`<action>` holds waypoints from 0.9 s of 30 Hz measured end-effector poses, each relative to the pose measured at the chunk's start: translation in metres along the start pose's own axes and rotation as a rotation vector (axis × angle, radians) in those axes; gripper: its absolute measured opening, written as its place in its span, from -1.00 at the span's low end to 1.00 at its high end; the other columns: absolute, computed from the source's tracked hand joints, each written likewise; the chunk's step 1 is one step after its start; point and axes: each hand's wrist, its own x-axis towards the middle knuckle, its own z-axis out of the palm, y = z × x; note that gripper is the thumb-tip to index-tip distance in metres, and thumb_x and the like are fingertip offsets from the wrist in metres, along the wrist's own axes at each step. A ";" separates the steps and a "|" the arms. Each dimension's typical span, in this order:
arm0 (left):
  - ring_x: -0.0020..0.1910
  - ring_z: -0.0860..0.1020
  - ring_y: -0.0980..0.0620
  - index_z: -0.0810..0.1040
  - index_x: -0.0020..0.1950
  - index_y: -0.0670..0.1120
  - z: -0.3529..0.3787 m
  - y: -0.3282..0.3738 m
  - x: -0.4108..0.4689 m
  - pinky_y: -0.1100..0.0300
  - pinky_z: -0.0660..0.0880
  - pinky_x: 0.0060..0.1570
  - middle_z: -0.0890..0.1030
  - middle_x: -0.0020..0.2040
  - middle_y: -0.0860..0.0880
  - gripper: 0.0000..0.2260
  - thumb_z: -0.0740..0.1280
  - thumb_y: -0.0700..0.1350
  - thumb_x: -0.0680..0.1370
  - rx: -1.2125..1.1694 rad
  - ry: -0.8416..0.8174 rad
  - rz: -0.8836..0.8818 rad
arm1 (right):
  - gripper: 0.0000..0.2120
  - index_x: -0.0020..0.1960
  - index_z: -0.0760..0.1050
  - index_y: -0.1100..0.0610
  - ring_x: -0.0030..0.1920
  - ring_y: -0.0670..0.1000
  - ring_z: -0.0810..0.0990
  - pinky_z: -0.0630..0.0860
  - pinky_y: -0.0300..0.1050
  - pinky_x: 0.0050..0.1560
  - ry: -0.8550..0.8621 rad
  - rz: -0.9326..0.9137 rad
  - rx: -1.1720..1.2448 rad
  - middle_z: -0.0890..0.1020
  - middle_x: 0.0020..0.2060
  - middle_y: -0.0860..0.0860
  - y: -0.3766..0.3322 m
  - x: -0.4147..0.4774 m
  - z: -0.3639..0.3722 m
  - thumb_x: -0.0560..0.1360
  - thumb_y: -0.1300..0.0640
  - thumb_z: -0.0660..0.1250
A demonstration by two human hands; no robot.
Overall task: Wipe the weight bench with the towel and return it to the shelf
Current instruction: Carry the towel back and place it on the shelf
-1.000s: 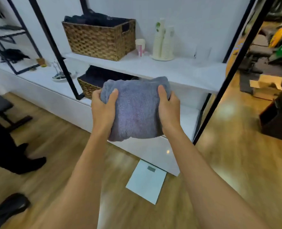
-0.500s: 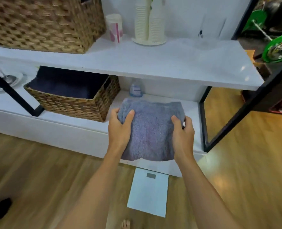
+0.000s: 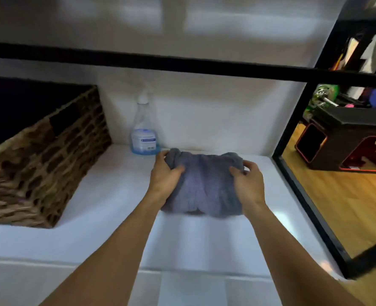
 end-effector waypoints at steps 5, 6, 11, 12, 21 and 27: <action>0.23 0.50 -0.12 0.29 0.42 -0.03 0.037 -0.038 0.066 0.26 0.29 0.09 0.53 0.27 -0.08 -0.53 0.32 -0.15 0.53 0.164 0.001 0.119 | -0.52 0.50 0.20 0.12 0.22 0.28 0.50 0.40 0.06 0.20 0.013 -0.221 -0.455 0.52 0.24 0.24 0.035 0.066 0.035 0.61 0.15 0.17; 0.25 0.49 -0.13 0.27 0.44 -0.04 0.040 -0.041 0.075 0.26 0.29 0.10 0.52 0.30 -0.11 -0.51 0.32 -0.16 0.54 0.182 0.025 0.135 | -0.57 0.48 0.23 0.11 0.19 0.29 0.49 0.39 0.11 0.18 0.026 -0.253 -0.551 0.51 0.21 0.25 0.040 0.074 0.041 0.62 0.12 0.14; 0.23 0.48 -0.15 0.38 0.39 -0.08 0.050 -0.042 0.104 0.13 0.36 0.21 0.49 0.30 -0.18 -0.64 0.27 -0.17 0.58 0.311 0.098 0.206 | -0.62 0.42 0.33 0.02 0.19 0.26 0.42 0.34 0.16 0.18 0.072 -0.280 -0.779 0.45 0.18 0.18 0.044 0.104 0.054 0.65 0.00 0.04; 0.19 0.49 -0.15 0.41 0.34 -0.08 0.052 -0.042 0.107 0.08 0.39 0.21 0.49 0.28 -0.18 -0.69 0.24 -0.15 0.60 0.331 0.112 0.190 | -0.62 0.42 0.34 0.01 0.20 0.25 0.41 0.33 0.16 0.19 0.070 -0.260 -0.779 0.45 0.18 0.17 0.044 0.109 0.055 0.65 -0.02 0.03; 0.35 0.34 -0.22 0.36 0.42 0.09 0.037 -0.042 0.116 -0.08 0.34 0.27 0.36 0.39 -0.19 -0.57 -0.01 0.18 0.62 0.949 0.073 0.068 | -0.55 0.52 0.20 -0.09 0.23 0.26 0.45 0.38 0.13 0.27 -0.076 -0.145 -0.701 0.44 0.23 0.20 0.037 0.110 0.040 0.64 -0.10 0.06; 0.27 0.40 -0.23 0.48 0.29 -0.04 0.032 -0.018 0.068 -0.08 0.38 0.19 0.43 0.33 -0.20 -0.64 0.08 0.08 0.62 0.911 0.164 0.091 | -0.62 0.41 0.38 0.03 0.21 0.15 0.53 0.42 0.02 0.20 0.007 -0.133 -0.415 0.53 0.25 0.11 -0.002 0.056 0.018 0.62 -0.02 0.17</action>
